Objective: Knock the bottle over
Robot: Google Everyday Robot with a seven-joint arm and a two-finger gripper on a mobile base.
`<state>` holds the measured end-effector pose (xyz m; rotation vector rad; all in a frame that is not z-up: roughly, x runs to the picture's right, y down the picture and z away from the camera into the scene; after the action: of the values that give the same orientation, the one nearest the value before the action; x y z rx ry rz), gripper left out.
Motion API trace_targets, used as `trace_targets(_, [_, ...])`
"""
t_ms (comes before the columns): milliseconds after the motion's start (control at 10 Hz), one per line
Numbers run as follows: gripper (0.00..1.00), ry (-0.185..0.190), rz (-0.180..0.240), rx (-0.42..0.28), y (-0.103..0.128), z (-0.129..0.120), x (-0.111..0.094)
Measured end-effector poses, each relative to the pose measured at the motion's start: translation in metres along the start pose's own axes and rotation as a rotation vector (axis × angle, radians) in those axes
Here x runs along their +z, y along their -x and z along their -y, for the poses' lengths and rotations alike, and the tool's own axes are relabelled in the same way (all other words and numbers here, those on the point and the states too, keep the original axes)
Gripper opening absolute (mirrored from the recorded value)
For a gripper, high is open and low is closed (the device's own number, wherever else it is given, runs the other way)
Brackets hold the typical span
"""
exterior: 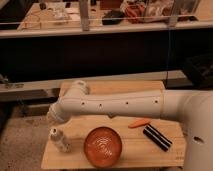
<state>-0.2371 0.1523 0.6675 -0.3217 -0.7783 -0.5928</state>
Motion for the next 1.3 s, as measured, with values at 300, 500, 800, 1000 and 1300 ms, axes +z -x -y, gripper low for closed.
trace_targets(300, [0.01,0.103,-0.061,0.092,-0.031,-0.039,-0.001])
trace_targets(500, [0.01,0.125,-0.077,0.113,-0.034,-0.052,0.009])
trace_targets(800, [0.01,0.143,-0.101,0.149,-0.037,-0.068,0.020])
trace_targets(1000, [0.01,0.153,-0.129,0.165,-0.040,-0.077,0.020])
trace_targets(1300, [0.01,0.169,-0.156,0.184,-0.048,-0.089,0.018])
